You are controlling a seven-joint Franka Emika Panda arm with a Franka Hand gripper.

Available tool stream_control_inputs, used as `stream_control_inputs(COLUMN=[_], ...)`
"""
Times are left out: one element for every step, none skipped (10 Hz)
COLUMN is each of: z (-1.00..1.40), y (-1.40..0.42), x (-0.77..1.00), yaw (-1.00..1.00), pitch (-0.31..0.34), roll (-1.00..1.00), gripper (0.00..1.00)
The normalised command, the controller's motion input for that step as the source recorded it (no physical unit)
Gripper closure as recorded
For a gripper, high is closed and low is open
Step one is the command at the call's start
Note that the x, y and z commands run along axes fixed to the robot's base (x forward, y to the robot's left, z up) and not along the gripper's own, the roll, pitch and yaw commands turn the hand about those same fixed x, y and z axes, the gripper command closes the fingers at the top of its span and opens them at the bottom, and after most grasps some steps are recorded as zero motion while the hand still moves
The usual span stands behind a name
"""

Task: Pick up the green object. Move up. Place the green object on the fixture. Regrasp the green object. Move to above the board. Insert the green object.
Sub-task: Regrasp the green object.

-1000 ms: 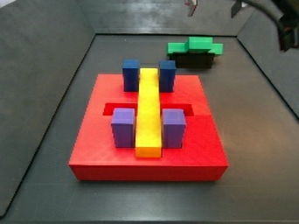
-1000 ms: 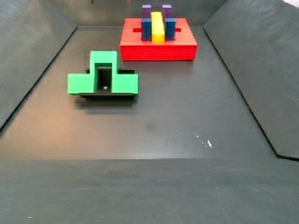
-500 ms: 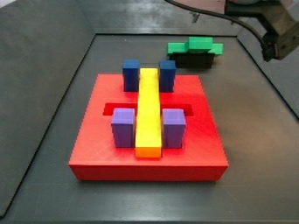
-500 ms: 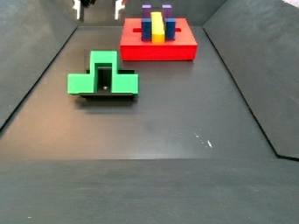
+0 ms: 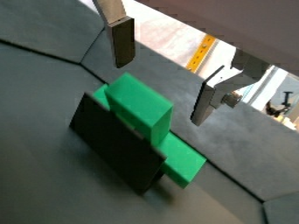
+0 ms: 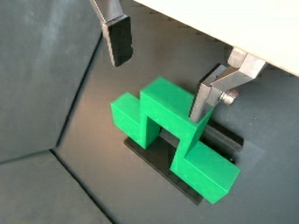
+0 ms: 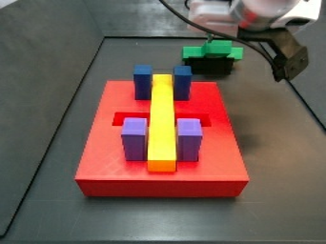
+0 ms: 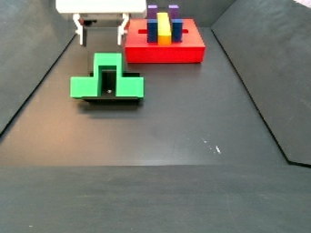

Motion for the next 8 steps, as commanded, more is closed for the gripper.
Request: stream_control_inputs(z=[-0.21, 0.01, 0.19, 0.04, 0.02, 0.00, -0.02, -0.13], y=[0.47, 0.33, 0.18, 0.00, 0.00, 0.00, -0.07, 0.00], x=[-0.03, -0.24, -0.15, 0.00, -0.02, -0.09, 0.00, 0.00], yaw=[0.03, -0.05, -0.04, 0.00, 0.00, -0.03, 0.00, 0.00], pitch=[0.000, 0.000, -0.163, 0.000, 0.000, 0.003, 0.000, 0.000], roll=[-0.14, -0.35, -0.27, 0.00, 0.02, 0.13, 0.15, 0.21], gripper=[0.00, 0.00, 0.00, 0.00, 0.00, 0.00, 0.00, 0.00])
